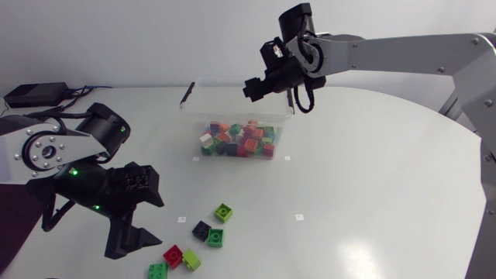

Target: Place the duplo bricks in the container

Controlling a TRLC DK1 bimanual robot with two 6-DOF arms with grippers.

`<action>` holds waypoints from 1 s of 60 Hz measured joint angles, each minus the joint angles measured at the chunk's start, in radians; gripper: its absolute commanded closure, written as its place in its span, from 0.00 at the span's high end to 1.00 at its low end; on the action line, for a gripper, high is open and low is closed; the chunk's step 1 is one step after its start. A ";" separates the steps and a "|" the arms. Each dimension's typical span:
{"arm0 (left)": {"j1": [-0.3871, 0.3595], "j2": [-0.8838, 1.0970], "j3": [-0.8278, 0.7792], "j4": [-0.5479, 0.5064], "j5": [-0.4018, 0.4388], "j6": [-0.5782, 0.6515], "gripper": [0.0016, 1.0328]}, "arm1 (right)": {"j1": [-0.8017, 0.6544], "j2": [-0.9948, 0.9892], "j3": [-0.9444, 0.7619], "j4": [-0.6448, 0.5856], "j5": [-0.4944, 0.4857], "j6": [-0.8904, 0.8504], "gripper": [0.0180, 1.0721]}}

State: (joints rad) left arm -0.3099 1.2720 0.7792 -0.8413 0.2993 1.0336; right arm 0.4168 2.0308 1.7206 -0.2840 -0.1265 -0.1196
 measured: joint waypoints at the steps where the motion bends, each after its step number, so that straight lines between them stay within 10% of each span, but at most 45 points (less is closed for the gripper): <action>1: 0.000 0.000 -0.002 -0.007 -0.004 0.005 0.94 | 0.000 0.000 0.000 0.000 0.000 0.000 0.95; 32: -0.110 -0.006 -0.135 -0.048 -0.040 0.038 0.93 | 0.081 -0.333 -0.246 0.000 0.031 0.000 0.95; 60: -0.184 0.016 -0.249 0.127 -0.103 -0.075 0.80 | 0.211 -0.488 -0.505 0.004 0.130 0.000 0.95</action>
State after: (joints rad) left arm -0.4942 1.2884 0.5304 -0.7143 0.1967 0.9585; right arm 0.6277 1.5425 1.2156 -0.2802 0.0036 -0.1200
